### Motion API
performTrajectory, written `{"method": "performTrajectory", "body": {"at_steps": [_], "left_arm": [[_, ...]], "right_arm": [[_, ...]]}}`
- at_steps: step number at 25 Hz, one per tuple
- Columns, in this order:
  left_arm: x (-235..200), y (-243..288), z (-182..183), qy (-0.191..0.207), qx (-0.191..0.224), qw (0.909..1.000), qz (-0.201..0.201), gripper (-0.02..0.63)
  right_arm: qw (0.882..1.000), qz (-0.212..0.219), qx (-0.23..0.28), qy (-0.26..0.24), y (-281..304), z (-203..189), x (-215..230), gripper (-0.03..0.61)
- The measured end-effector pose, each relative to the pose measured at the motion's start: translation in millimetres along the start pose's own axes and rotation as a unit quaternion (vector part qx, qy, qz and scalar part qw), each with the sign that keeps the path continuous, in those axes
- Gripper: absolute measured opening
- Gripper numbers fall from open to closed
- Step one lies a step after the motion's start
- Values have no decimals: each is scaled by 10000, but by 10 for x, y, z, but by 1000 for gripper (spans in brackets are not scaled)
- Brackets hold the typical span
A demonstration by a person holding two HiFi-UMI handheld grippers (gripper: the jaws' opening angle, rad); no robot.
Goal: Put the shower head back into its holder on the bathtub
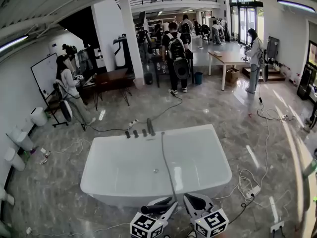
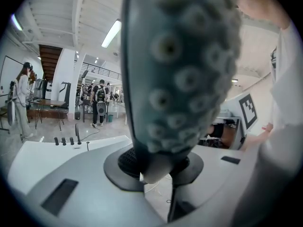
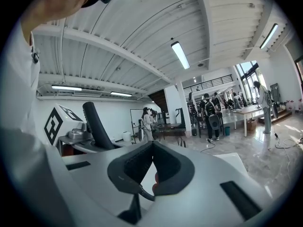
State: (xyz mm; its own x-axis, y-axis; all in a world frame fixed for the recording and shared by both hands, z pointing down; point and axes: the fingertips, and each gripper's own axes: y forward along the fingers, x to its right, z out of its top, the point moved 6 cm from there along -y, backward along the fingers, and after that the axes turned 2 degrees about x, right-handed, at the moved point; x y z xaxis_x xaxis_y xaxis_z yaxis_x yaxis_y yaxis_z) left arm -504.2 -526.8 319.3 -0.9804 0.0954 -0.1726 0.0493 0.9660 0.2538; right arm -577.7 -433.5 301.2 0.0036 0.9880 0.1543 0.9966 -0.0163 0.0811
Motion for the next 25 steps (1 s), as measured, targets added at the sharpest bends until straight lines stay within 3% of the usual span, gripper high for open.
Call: {"method": "performTrajectory", "body": {"at_steps": [12,19,25], "left_arm": [[125,281,101,99,-64,9998,-169,97],[220,548,154,150,-130,9995,-245,97],[303,841,232,145,-113,9997,-147,98]], "right_arm": [[9995,-20,310,80,-220,135,160,15],[9989,-215,398,146,-435,163,444,15],[9968,-630,453,176,-719,186,819,15]]}}
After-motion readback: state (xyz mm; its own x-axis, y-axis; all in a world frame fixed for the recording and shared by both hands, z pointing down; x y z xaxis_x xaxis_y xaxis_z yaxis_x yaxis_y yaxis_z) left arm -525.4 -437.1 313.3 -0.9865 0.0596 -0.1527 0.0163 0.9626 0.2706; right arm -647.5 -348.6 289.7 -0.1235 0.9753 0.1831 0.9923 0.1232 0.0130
